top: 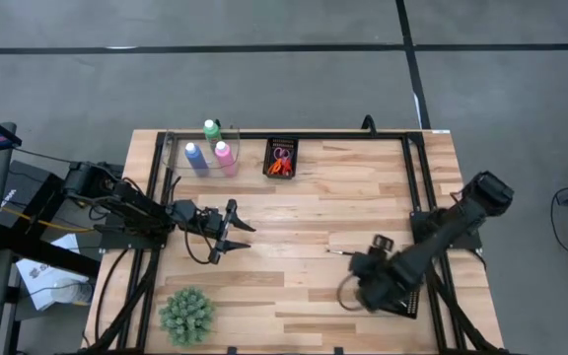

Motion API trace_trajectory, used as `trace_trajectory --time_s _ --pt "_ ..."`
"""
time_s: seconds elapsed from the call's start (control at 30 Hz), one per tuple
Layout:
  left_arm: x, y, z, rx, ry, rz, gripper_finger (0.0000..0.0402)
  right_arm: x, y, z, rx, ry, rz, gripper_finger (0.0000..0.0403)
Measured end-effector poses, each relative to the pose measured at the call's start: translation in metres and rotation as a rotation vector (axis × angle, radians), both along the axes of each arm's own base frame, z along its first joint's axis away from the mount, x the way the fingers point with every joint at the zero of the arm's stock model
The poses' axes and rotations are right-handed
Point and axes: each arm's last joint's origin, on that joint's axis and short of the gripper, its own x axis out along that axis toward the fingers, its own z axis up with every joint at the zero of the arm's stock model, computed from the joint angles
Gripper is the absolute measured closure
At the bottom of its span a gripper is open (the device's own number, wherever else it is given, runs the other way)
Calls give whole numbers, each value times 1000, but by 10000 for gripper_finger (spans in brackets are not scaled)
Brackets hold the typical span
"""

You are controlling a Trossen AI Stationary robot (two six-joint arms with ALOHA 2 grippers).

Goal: Pick & Place Paint Supplies
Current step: Put the black paint brush into the bottom black bin

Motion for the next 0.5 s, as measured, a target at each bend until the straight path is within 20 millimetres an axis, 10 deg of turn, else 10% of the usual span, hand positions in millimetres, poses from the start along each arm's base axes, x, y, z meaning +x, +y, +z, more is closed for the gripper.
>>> trace_trajectory --time_s 0.5 --pt "0 0 0 1 0 1 198 45 -78 -43 136 16 156 191"
